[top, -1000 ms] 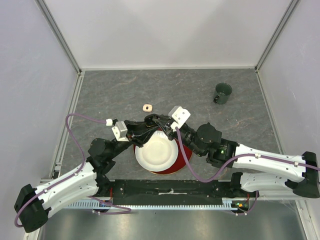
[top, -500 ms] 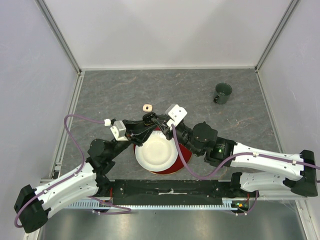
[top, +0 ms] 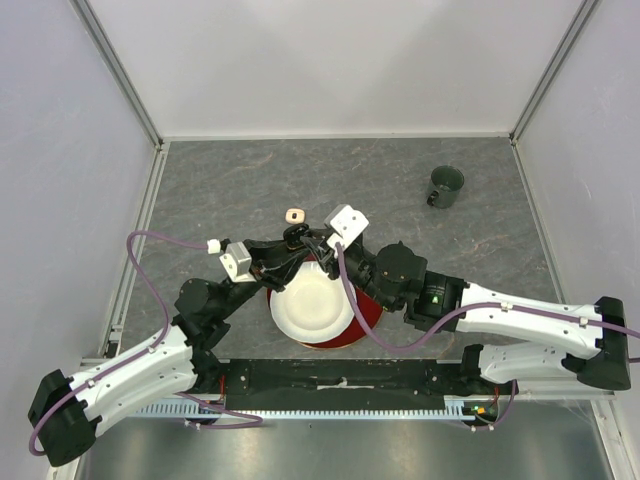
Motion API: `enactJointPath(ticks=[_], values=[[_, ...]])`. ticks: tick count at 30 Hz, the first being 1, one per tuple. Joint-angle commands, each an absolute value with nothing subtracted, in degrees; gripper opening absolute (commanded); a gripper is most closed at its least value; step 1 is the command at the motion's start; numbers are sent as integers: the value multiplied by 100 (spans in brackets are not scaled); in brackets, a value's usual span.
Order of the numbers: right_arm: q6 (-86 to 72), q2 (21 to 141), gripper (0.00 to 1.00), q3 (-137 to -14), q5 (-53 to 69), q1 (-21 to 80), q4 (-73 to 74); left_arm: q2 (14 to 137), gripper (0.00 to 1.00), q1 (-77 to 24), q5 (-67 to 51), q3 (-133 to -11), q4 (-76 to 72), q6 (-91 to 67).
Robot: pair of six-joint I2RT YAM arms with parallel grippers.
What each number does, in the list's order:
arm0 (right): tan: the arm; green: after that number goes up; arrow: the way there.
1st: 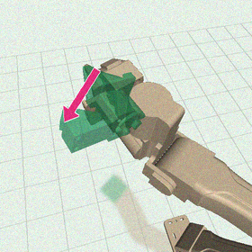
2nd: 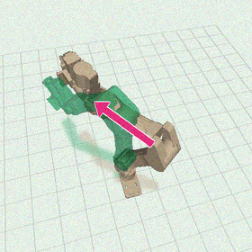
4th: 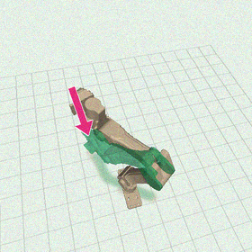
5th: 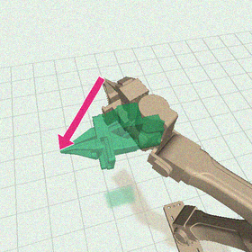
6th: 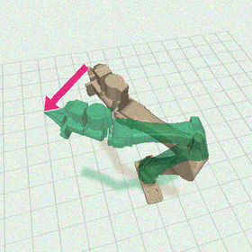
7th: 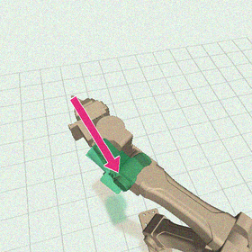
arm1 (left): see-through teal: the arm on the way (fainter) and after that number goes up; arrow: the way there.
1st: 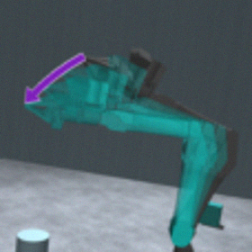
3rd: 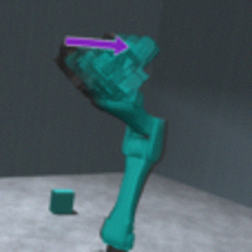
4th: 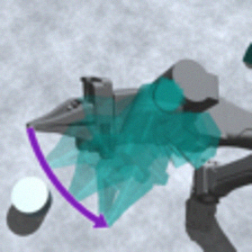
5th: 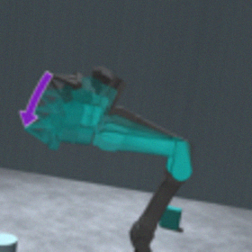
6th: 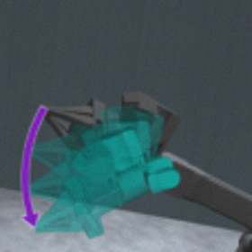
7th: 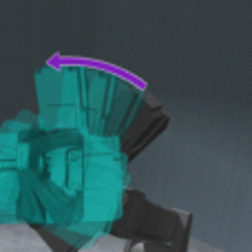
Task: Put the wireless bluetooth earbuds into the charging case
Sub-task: Place the earbud in the charging case, then move the earbud to the center of the board.
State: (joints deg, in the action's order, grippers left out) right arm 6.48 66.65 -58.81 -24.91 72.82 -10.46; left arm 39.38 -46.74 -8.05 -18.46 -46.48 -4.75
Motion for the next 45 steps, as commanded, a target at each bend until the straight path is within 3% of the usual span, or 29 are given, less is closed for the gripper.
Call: enactJointPath(ticks=[1,9,18,24,28,32,36,40,45], values=[[185,6715,31,-6064,-2250,7427,-703,3867,2,-4650,-466,-1916,-5273,-167],[-148,6294,68,-5959,-2619,7427,-1159,3806,2,-4649,-492,-1890,-5177,-185],[-229,5819,92,-6064,-3708,7400,-1617,3700,2,-4658,-501,-1854,-5063,-211],[-386,6002,97,-6538,-4823,7155,-803,3533,2,-4649,-519,-1846,-4948,-211],[-1377,6222,98,-6977,-5001,6287,322,3358,2,-4649,-615,-1846,-4764,-228],[-2905,6407,98,-7145,-3957,5003,1605,3095,2,-4649,-668,-1863,-4553,-237],[-3453,7160,98,-7487,-2727,3800,2442,2849,2,-4658,-703,-1872,-4316,-194],[-3709,7988,98,-7883,-1488,3183,2874,2628,2,-4649,-659,-1933,-4079,-97],[-4069,8875,98,-8050,-1336,2840,2891,2523,2,-4649,-642,-2118,-3736,-62]])
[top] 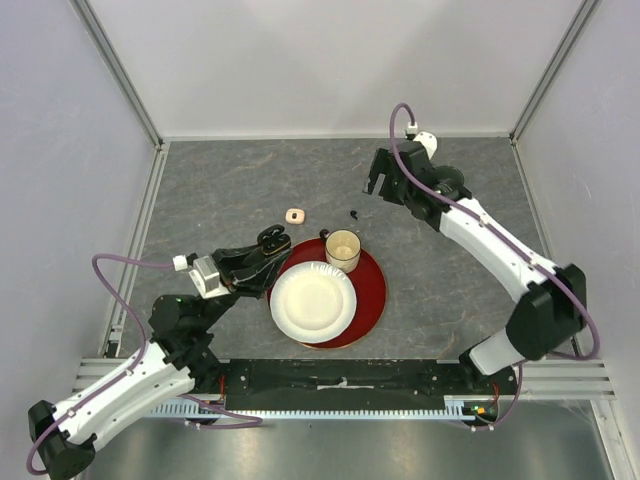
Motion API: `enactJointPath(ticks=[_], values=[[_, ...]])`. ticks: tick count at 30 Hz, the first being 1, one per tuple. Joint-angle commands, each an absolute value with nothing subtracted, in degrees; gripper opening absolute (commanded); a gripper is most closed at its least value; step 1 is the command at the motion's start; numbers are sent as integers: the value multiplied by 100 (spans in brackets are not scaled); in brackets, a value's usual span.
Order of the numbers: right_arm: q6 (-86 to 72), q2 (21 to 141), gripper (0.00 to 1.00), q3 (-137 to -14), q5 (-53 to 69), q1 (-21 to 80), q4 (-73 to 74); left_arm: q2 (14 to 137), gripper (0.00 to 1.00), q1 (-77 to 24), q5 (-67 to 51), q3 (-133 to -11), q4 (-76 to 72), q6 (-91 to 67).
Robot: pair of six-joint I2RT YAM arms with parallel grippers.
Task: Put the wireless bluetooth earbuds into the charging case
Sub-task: Move the earbud to the center of the board.
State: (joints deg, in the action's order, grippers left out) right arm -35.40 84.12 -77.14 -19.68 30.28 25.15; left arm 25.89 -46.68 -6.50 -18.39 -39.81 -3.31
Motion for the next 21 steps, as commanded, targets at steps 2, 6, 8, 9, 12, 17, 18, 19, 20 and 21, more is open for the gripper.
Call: enactJointPath(ticks=[2,6,8,9,12,17,18,19,20,21], values=[[-4166,9087,98,-8138,-1318,2804,2866,2557,2,-4641,-633,-2188,-3700,-97],[-4009,9815,94,-8375,-1082,2777,2786,2628,2,-4649,-580,-2259,-3648,-263],[-3824,10115,88,-8569,-897,2777,2768,2637,2,-4649,-484,-2259,-3621,-351],[-3736,10395,86,-8648,-696,2769,2769,2637,2,-4649,-449,-2259,-3621,-369],[-3473,10905,78,-8920,-519,2777,2777,2619,2,-4649,-343,-2250,-3604,-430],[-3086,11425,69,-9351,-607,2777,2804,2610,2,-4649,-282,-2285,-3481,-527],[-2850,11539,68,-9473,-563,2777,2812,2610,2,-4649,-281,-2285,-3480,-545],[-2778,11601,66,-9509,-536,2777,2804,2636,2,-4658,-273,-2285,-3480,-562],[-2682,11723,66,-9562,-510,2777,2804,2628,2,-4650,-246,-2285,-3480,-571],[-2489,11786,66,-9667,-458,2777,2821,2654,2,-4649,-246,-2285,-3472,-597]])
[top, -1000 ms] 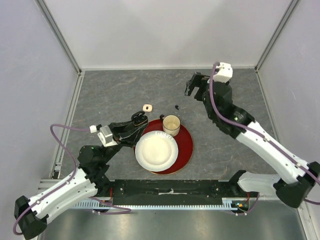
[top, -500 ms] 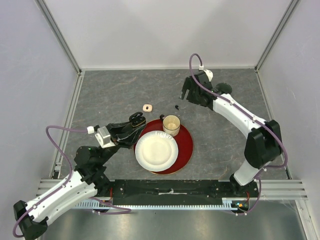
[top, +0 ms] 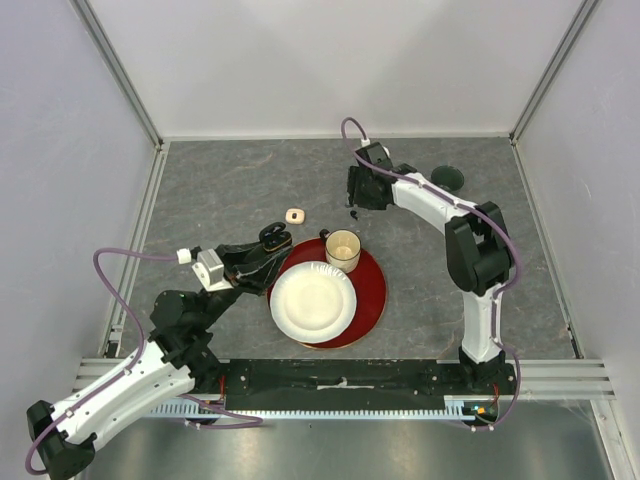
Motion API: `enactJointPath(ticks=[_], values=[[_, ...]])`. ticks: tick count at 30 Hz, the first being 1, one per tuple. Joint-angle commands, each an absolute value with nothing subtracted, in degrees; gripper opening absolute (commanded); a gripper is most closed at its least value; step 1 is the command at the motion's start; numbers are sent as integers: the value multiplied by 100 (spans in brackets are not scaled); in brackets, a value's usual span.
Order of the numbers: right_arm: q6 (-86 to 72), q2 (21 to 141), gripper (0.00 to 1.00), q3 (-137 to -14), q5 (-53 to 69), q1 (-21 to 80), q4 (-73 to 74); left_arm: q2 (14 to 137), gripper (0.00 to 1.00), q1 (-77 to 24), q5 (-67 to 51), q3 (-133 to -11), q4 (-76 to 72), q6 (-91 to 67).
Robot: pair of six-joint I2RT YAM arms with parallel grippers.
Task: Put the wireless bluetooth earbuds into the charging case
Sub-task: Move the earbud to the center of the board.
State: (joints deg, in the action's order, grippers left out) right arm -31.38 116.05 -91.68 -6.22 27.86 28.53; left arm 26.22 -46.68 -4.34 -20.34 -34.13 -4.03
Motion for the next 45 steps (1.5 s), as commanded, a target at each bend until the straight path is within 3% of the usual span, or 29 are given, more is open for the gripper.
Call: enactJointPath(ticks=[1,19,45], values=[[-2392,11847,64,-9720,-318,2777,2865,2672,2,-4658,-237,-2285,-3489,-598],[-1960,12674,59,-10169,-396,2777,2997,2971,2,-4650,-281,-2285,-3665,-703],[-2118,12999,40,-10099,-623,2795,3006,2874,2,-4649,-264,-2197,-3656,-756]])
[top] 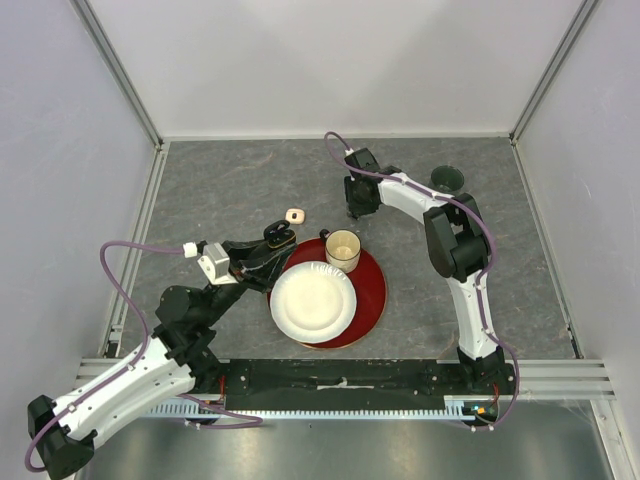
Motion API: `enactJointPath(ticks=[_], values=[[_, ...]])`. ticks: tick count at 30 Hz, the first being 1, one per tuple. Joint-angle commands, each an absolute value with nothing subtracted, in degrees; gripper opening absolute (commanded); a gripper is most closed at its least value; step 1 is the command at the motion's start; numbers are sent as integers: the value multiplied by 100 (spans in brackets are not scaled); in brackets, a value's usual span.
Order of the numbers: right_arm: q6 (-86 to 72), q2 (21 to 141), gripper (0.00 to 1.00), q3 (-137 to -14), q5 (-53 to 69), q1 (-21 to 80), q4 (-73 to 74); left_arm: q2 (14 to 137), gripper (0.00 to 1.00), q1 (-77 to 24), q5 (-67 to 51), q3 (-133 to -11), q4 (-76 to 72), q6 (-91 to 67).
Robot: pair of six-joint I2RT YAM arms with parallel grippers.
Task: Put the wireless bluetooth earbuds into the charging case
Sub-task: Move the earbud to the center of the board.
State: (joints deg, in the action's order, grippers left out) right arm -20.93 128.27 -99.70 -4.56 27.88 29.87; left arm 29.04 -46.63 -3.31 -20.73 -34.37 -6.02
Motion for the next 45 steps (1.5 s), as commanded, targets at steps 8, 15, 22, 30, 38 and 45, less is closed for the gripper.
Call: enactJointPath(ticks=[8,15,22,30,38,45], values=[[-2109,12990,27,-9976,-773,2760,3015,2874,2,-4649,-308,-2162,-3665,-826],[-2206,12359,21,-9256,-1186,2663,2971,2795,2,-4649,-281,-2066,-3726,-853],[-2461,11173,21,-7606,-1547,2444,2664,2742,2,-4649,-360,-2048,-3770,-800],[-3557,9662,24,-5802,-1696,2355,2400,2575,2,-4649,-413,-1907,-3709,-756],[-3569,9413,43,-5422,-1573,2347,2276,2479,2,-4649,-395,-1793,-3797,-712],[-2375,9554,49,-5704,-1626,2329,2399,2347,2,-4649,-378,-1723,-3753,-694]])
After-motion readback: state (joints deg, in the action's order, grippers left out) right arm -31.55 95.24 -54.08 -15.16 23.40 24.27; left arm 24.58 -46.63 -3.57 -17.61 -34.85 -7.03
